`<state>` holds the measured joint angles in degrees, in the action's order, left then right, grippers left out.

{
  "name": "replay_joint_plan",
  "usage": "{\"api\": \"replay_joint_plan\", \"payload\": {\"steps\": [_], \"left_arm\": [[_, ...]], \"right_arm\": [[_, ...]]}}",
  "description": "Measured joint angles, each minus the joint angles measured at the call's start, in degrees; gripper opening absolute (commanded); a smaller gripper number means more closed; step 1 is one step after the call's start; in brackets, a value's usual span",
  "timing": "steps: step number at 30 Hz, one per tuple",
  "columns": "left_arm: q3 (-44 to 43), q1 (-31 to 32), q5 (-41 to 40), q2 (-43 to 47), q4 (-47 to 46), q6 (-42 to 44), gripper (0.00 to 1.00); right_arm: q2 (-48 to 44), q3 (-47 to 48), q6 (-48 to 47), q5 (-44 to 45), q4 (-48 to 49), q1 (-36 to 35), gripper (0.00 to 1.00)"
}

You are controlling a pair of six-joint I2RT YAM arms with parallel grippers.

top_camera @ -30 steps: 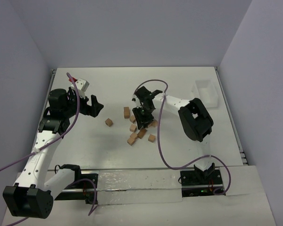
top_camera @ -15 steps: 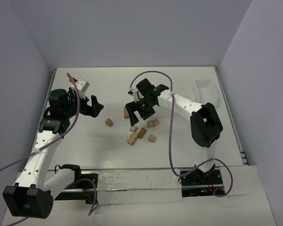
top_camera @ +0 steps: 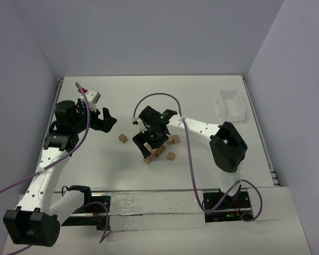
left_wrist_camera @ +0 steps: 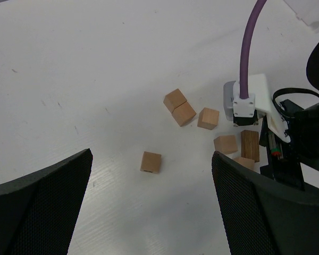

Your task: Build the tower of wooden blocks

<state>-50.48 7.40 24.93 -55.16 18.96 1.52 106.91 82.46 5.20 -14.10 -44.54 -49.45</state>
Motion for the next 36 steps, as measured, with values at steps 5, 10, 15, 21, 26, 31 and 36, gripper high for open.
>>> {"api": "replay_joint_plan", "payload": {"steps": [5, 10, 15, 21, 26, 31, 36], "left_arm": [[0.02, 0.0, 0.04, 0.0, -0.01, 0.0, 0.99], [0.24, 0.0, 0.35, 0.07, 0.02, 0.02, 0.99], [0.26, 0.0, 0.46, 0.09, 0.02, 0.07, 0.99], [0.37, 0.0, 0.71, 0.09, 0.0, 0.07, 0.99], [0.37, 0.0, 0.9, 0.09, 0.0, 0.07, 0.99], [0.37, 0.0, 0.99, 0.08, 0.0, 0.09, 0.99], [0.37, 0.0, 1.05, 0.07, 0.0, 0.13, 0.99]], "right_arm": [[0.26, 0.12, 0.08, 3.05, -0.02, -0.72, 1.0], [2.58, 1.04, -0.18, 4.71, -0.01, -1.52, 1.0], [4.18, 1.23, -0.18, 4.86, -0.12, -2.85, 1.0], [4.34, 2.22, -0.16, 4.8, -0.05, -3.88, 1.0], [5.62, 2.4, -0.17, 4.83, 0.01, -4.33, 1.0], [7.37, 2.41, -0.22, 5.03, 0.19, -4.72, 0.98], [7.47, 2.43, -0.56, 5.76, 0.5, -4.98, 0.92]]}}
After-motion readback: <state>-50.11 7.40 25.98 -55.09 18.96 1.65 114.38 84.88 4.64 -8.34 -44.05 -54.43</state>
